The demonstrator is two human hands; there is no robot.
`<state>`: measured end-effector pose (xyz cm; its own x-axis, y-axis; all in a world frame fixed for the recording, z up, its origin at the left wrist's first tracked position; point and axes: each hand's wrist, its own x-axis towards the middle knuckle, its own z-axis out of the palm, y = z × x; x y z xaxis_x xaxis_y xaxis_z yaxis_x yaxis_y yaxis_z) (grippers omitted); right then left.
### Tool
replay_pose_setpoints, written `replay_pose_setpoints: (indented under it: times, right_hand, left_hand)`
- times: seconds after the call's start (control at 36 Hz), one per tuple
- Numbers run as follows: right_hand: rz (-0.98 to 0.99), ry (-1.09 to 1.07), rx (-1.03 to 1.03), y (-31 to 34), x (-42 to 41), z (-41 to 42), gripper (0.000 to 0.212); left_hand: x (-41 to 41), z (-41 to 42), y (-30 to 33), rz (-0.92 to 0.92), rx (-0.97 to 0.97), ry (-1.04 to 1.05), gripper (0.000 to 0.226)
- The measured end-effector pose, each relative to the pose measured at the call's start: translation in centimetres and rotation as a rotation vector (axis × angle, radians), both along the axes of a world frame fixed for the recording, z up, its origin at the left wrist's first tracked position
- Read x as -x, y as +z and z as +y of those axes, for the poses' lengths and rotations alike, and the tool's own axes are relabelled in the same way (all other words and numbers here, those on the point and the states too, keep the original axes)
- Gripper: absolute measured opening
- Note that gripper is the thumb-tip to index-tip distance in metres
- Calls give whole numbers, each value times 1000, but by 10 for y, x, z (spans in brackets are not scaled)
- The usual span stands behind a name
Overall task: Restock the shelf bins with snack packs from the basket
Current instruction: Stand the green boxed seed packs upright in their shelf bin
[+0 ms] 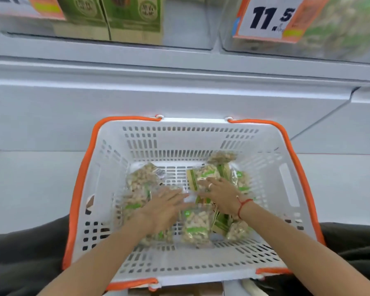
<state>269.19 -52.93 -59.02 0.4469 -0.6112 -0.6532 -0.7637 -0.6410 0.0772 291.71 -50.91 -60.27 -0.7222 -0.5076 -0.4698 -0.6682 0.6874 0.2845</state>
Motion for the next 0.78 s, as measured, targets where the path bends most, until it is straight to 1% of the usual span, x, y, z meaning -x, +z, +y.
replay_pose_setpoints:
  times: [0.08, 0.14, 0.22, 0.25, 0.31, 0.36, 0.39, 0.42, 0.44, 0.47, 0.5, 0.53, 0.56, 0.58, 0.61, 0.67, 0.69, 0.75, 0.78]
  right_hand:
    - [36, 51, 103, -1, 0, -4, 70]
    - [3, 45, 134, -1, 1, -7, 64]
    - [-28, 120, 183, 5, 3, -12, 49]
    - [-30, 167, 206, 6, 4, -12, 47]
    - [-29, 290, 252, 7, 7, -11, 48]
    - [-17, 417, 261, 7, 9, -12, 49]
    - [-29, 425, 240, 8, 10, -13, 46]
    - [-58, 383, 213, 10, 11, -14, 42]
    - [-81, 315, 185, 14, 13, -15, 36]
    - [-88, 231, 162, 19, 14, -18, 35]
    - [-99, 134, 136, 26, 16, -21, 38]
    - [-131, 13, 101, 33, 19, -23, 42]
    - [-177, -111, 63, 41, 23, -25, 46]
    - [-232, -213, 37, 46, 26, -27, 47]
    - [-296, -286, 25, 52, 29, -29, 44]
    - [-378, -354, 6, 60, 33, -31, 32]
    - [-415, -382, -10, 61, 33, -33, 27]
    - [-529, -467, -77, 66, 26, -38, 23]
    - [-618, -526, -116, 69, 22, -39, 23]
  left_hand:
    - [31, 1, 11, 70, -119, 61, 54]
    - [47, 9, 15, 76, -155, 62, 59]
    - [54, 22, 11, -3, -58, -22, 71]
    - [52, 25, 11, -13, -18, -45, 72]
    - [46, 26, 8, -4, 34, -158, 71]
    - [37, 25, 6, 18, 88, -292, 80]
    - [33, 23, 4, 25, 122, -341, 84]
    - [31, 21, 3, 28, 145, -371, 84]
    - [29, 18, 3, 52, 152, -380, 76]
    - [28, 14, 5, 84, 156, -385, 60]
    - [27, 10, 8, 91, 172, -401, 39]
    - [27, 8, 15, 78, 185, -405, 33]
    - [26, 5, 21, 41, 186, -384, 43]
    - [25, 4, 28, 23, 177, -328, 48]
    - [24, 3, 34, 32, 169, -230, 45]
    - [27, -2, 38, 138, 164, 48, 31]
    - [30, -5, 41, 197, 149, 185, 35]
    - [37, -11, 47, 247, 88, 373, 72]
    - [40, -16, 48, 243, 49, 404, 89]
